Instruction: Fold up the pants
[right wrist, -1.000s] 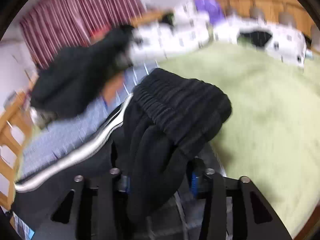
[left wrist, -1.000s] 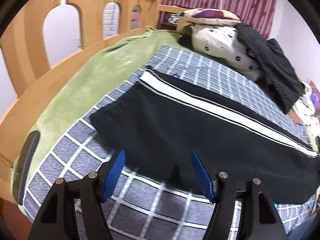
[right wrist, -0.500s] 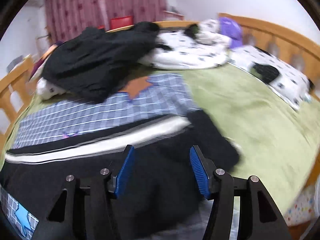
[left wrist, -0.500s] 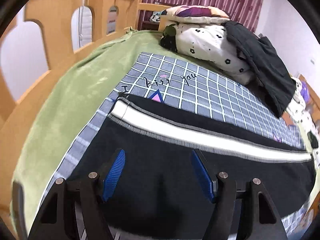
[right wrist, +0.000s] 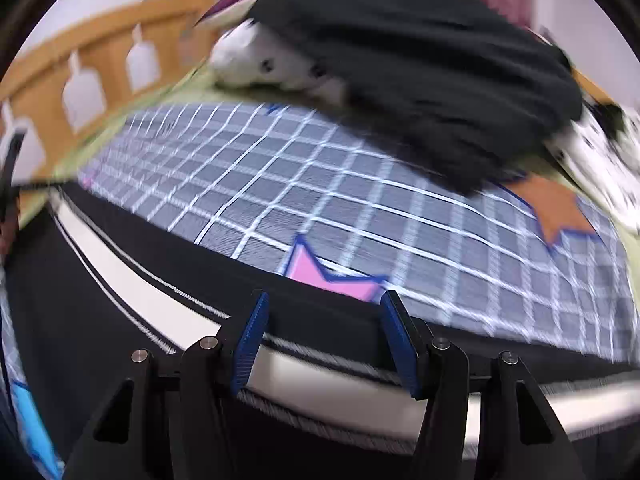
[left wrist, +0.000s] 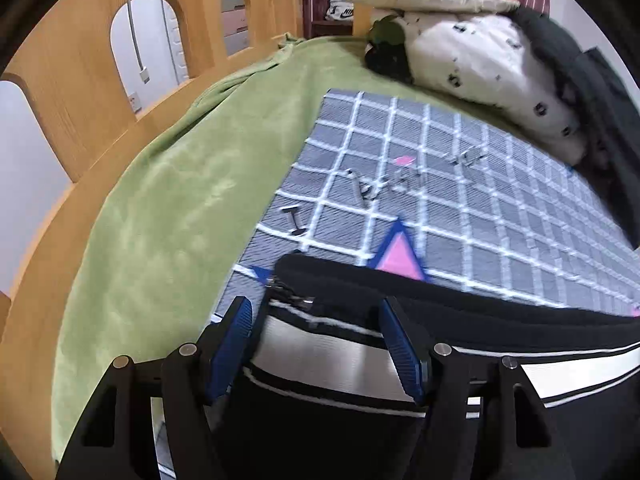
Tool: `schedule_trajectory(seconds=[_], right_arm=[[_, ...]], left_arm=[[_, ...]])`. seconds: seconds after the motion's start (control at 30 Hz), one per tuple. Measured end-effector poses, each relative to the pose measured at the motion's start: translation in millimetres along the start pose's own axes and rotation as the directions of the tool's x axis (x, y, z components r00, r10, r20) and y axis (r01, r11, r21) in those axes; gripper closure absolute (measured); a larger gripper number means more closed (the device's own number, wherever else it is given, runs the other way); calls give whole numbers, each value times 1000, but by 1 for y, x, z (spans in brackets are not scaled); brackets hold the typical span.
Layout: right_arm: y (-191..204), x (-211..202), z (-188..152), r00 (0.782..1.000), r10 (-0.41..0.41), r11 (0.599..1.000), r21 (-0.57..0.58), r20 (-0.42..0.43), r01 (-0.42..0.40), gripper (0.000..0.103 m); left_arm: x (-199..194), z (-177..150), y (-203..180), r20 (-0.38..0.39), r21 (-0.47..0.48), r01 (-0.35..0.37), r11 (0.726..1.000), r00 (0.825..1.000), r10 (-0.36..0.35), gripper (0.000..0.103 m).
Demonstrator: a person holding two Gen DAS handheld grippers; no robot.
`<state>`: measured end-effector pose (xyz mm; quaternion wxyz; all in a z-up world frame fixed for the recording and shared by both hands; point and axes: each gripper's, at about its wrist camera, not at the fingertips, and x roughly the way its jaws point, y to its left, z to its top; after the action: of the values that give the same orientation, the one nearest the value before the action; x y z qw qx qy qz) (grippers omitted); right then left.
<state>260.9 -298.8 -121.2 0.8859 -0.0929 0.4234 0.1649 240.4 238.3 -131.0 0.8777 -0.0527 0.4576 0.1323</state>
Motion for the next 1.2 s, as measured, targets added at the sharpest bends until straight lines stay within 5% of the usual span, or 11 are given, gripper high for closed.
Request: schedule_trajectory(seconds=[0.03,0.1,0.17,0.2,0.3,0.53,0.77,0.87,0.97,1.1,1.2], right_arm=[[4,10,1,1000,9,1000,-16,-21,-9,47],[9,31,0,996,45,998,-38,-82,-48,69],[13,36,-3,994,43,996,-70,-102,-51,78],[16,36,-4,994,38,995,-85,-101,-47,97],[22,24,-7,997,19,991,-133,-75,-29,100],[13,-11,12,997,36,996,-89,73,-29,100],[10,46,0,1000,5,998,-56,-12,-5,99],[11,42,1,1000,-20,999,-49,-3,20,93],[3,15,2,997,-70,996,-56,21,71,81],[-28,-18,-11,988,-140,989,-32,71,142,69],[-56,-13,-28,983,-183,983,-17,8,183,69]], left_arm=[[6,-1,3,-23,-4,14,1000,1000,-15,47],[13,-5,6,-54,-12,38,999,998,-38,58],[6,-7,9,-25,-16,37,999,999,-37,70],[1,-8,11,-11,-24,46,999,999,-46,75],[-8,-8,17,14,-54,90,994,996,-90,85],[-34,16,26,91,-58,172,983,982,-167,86],[18,13,17,32,-77,117,990,993,-115,83],[19,13,12,22,-65,76,995,997,-75,76],[2,15,8,24,-45,-8,999,1000,9,57],[-30,5,-9,122,52,29,998,992,-35,40],[-23,-2,-29,104,103,50,993,993,-61,40]])
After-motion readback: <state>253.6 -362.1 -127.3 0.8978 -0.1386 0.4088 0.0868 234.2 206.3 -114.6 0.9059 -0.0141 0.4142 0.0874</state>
